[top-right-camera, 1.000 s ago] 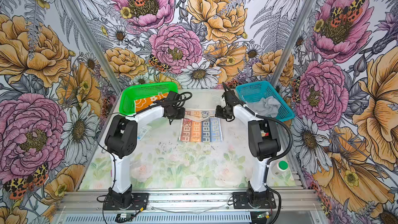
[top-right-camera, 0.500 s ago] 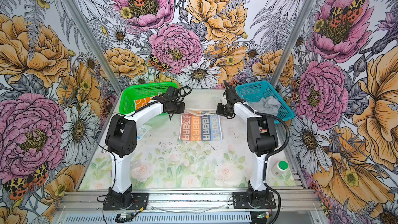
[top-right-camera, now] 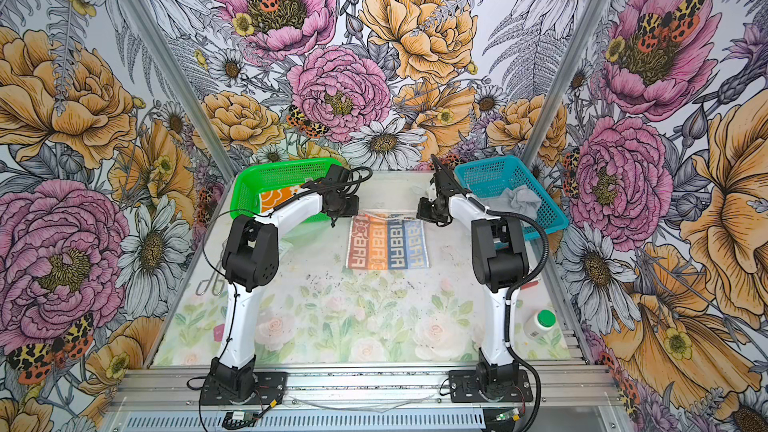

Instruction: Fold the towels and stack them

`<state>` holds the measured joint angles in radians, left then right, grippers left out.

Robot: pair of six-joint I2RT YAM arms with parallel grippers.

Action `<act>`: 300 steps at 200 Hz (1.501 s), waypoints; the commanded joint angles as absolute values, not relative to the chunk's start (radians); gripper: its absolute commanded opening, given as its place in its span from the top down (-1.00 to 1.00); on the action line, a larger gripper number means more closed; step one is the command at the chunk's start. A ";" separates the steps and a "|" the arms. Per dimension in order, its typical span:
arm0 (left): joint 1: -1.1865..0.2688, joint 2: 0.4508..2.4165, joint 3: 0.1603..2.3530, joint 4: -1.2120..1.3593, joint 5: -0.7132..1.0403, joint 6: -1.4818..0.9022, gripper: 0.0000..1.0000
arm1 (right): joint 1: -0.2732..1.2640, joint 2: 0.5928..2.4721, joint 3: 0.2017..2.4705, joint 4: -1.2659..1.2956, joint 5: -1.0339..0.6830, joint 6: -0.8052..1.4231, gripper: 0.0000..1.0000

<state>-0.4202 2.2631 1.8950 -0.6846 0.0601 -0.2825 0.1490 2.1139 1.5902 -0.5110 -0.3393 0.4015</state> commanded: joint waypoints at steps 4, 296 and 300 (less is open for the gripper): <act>-0.418 2.283 1.969 -0.681 0.028 -0.261 0.64 | 0.138 2.140 1.639 -0.495 -0.348 0.396 0.77; -0.647 1.830 1.057 -0.459 0.057 -0.426 0.39 | 0.321 1.674 0.889 -0.476 -0.198 0.490 0.41; -0.647 1.803 1.051 -0.460 0.057 -0.427 0.40 | 0.322 1.667 0.880 -0.475 -0.197 0.493 0.42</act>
